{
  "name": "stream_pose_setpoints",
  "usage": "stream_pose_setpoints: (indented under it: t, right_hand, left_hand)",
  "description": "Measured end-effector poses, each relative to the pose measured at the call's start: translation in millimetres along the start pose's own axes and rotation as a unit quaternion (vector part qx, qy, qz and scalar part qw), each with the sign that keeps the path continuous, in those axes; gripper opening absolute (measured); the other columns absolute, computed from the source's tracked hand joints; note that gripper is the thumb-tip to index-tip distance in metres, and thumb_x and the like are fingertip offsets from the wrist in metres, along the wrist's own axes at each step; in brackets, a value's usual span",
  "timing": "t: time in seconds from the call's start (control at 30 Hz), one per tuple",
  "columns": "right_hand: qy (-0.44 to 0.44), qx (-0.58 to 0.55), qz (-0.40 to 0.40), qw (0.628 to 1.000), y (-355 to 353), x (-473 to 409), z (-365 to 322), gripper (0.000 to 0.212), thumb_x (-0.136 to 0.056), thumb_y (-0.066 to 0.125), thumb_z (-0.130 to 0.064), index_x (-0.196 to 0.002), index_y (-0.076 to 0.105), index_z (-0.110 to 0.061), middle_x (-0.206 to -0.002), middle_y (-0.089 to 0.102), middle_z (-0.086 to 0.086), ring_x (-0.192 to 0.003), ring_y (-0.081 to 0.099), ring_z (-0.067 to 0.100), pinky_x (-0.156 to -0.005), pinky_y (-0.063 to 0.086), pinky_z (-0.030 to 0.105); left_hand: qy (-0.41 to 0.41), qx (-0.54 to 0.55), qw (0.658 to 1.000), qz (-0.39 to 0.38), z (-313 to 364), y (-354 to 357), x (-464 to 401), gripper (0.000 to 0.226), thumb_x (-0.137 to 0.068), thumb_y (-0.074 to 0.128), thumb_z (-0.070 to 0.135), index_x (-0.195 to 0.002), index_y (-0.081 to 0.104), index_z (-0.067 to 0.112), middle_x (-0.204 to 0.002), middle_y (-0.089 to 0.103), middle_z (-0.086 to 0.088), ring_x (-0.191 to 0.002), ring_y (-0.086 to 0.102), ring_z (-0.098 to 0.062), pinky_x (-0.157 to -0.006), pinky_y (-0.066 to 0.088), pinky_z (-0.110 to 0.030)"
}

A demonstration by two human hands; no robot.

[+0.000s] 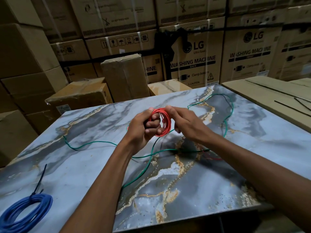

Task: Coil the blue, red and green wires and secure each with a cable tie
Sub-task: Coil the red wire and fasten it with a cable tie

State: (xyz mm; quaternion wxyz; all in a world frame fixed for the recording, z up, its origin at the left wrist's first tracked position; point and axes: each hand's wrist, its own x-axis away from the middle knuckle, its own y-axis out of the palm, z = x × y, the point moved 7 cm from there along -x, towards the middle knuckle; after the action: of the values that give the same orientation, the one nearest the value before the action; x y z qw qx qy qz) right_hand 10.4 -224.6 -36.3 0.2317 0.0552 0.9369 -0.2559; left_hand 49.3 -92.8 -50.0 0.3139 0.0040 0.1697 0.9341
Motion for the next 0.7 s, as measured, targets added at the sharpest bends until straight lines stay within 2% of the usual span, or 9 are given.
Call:
stream_pose_setpoints:
  t: [0.07, 0.17, 0.23, 0.33, 0.4, 0.53, 0.7]
  right_hand:
    - [0.014, -0.027, -0.003, 1.000, 6.5, 3.9, 1.6, 0.048, -0.109, 0.035, -0.048, -0.094, 0.065, -0.013, -0.062, 0.060, -0.016, -0.057, 0.052, -0.001, -0.060, 0.042, 0.018]
    - [-0.009, -0.027, 0.014, 1.000, 10.7, 4.1, -3.3, 0.041, -0.109, 0.036, -0.047, -0.091, 0.061, -0.020, -0.071, 0.063, -0.011, -0.065, 0.056, 0.000, -0.063, 0.042, 0.016]
    - [-0.029, -0.009, 0.023, 0.999, 12.1, 2.6, -5.0, 0.036, -0.110, 0.037, -0.043, -0.085, 0.054, -0.024, -0.072, 0.061, -0.005, -0.065, 0.057, 0.005, -0.063, 0.044, 0.022]
    - [-0.046, 0.011, 0.039, 0.998, 13.9, -0.7, -4.4, 0.037, -0.111, 0.036, -0.040, -0.084, 0.051, -0.019, -0.068, 0.060, 0.004, -0.062, 0.057, 0.016, -0.062, 0.046, 0.037]
    - [-0.059, 0.040, 0.050, 0.996, 13.5, -4.0, -4.1, 0.039, -0.111, 0.036, -0.038, -0.086, 0.054, -0.014, -0.065, 0.060, 0.004, -0.061, 0.057, 0.020, -0.061, 0.046, 0.042]
    - [-0.062, 0.041, 0.046, 0.996, 13.3, -7.2, -5.0, 0.040, -0.111, 0.037, -0.036, -0.089, 0.057, -0.011, -0.064, 0.057, -0.002, -0.059, 0.055, 0.015, -0.059, 0.045, 0.037]
    - [-0.022, -0.007, -0.014, 1.000, 12.0, -5.3, 2.9, 0.045, -0.107, 0.040, -0.051, -0.093, 0.064, -0.015, -0.075, 0.062, -0.006, -0.068, 0.056, 0.005, -0.064, 0.044, 0.025]
  left_hand:
    - [-0.010, 0.029, 1.000, -0.003, -0.6, 5.0, 1.3, 0.040, -0.108, 0.033, 0.030, -0.073, 0.043, 0.014, -0.050, 0.028, 0.007, -0.038, 0.022, -0.004, -0.060, 0.035, -0.026]
    - [-0.020, 0.058, 0.998, 0.002, -2.9, 9.2, 2.8, 0.040, -0.108, 0.031, 0.031, -0.074, 0.043, 0.014, -0.050, 0.027, 0.007, -0.038, 0.022, -0.004, -0.059, 0.040, -0.024]
    - [-0.027, 0.071, 0.997, 0.005, -3.7, 9.1, 3.0, 0.040, -0.108, 0.031, 0.030, -0.074, 0.043, 0.014, -0.051, 0.027, 0.007, -0.038, 0.023, -0.005, -0.058, 0.042, -0.023]
    - [-0.033, 0.093, 0.995, 0.006, -5.1, 11.5, 2.3, 0.040, -0.108, 0.031, 0.030, -0.073, 0.043, 0.014, -0.051, 0.027, 0.006, -0.038, 0.024, -0.006, -0.056, 0.045, -0.023]
    - [-0.034, 0.111, 0.993, 0.011, -6.2, 13.5, 2.0, 0.041, -0.107, 0.031, 0.031, -0.073, 0.043, 0.013, -0.051, 0.027, 0.006, -0.038, 0.024, -0.007, -0.056, 0.047, -0.024]
    - [-0.029, 0.121, 0.992, 0.021, -6.3, 11.8, 2.4, 0.046, -0.107, 0.032, 0.037, -0.072, 0.045, 0.012, -0.051, 0.027, 0.004, -0.038, 0.024, -0.007, -0.056, 0.047, -0.024]
    - [-0.024, 0.075, 0.996, 0.048, -6.7, 2.4, 1.1, 0.044, -0.108, 0.035, 0.034, -0.070, 0.044, 0.014, -0.048, 0.027, 0.006, -0.035, 0.023, -0.005, -0.053, 0.044, -0.024]
